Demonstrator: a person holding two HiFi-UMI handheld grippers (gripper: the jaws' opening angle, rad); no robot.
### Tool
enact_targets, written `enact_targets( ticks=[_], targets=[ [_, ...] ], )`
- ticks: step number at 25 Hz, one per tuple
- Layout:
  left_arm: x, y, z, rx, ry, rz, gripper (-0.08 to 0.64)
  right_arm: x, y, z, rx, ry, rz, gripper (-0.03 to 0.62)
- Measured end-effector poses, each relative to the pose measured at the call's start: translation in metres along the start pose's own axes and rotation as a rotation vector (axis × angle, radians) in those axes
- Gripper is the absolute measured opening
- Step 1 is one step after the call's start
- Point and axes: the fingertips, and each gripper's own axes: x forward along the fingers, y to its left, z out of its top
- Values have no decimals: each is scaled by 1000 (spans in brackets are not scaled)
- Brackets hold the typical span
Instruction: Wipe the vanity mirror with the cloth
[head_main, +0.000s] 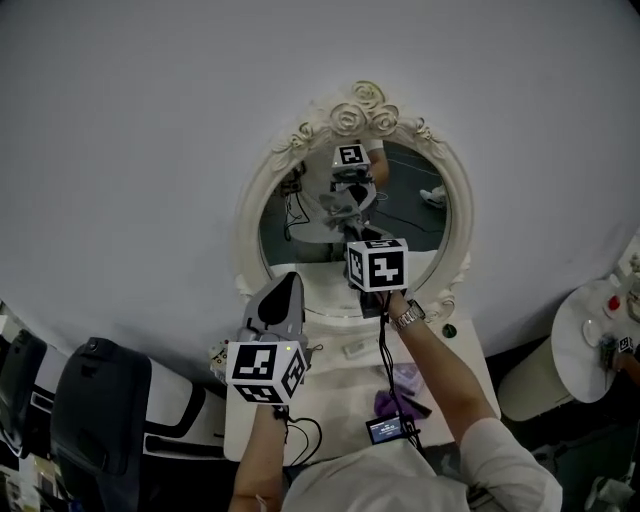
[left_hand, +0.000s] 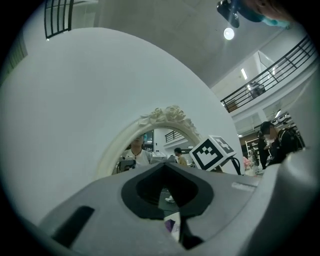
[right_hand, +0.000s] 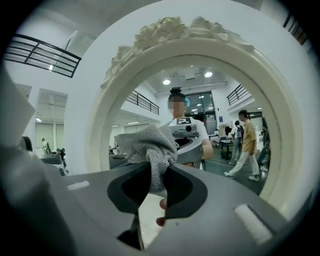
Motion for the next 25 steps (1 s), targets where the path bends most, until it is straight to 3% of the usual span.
enact_targets(
  ticks=[7, 15, 20, 25],
  targets=[
    [39, -55, -7, -20, 0, -129, 0, -42, -115, 3, 57, -15, -194, 66],
    [58, -97, -12, -28, 6, -202, 0, -69, -196, -6, 45, 0, -334, 66],
    [50, -94, -16, -28, 18, -186, 0, -73, -191, -14, 45, -4, -346, 64],
    [39, -67, -19, -27, 28, -125, 0, -61, -110, -15, 29, -30, -179, 64]
  ],
)
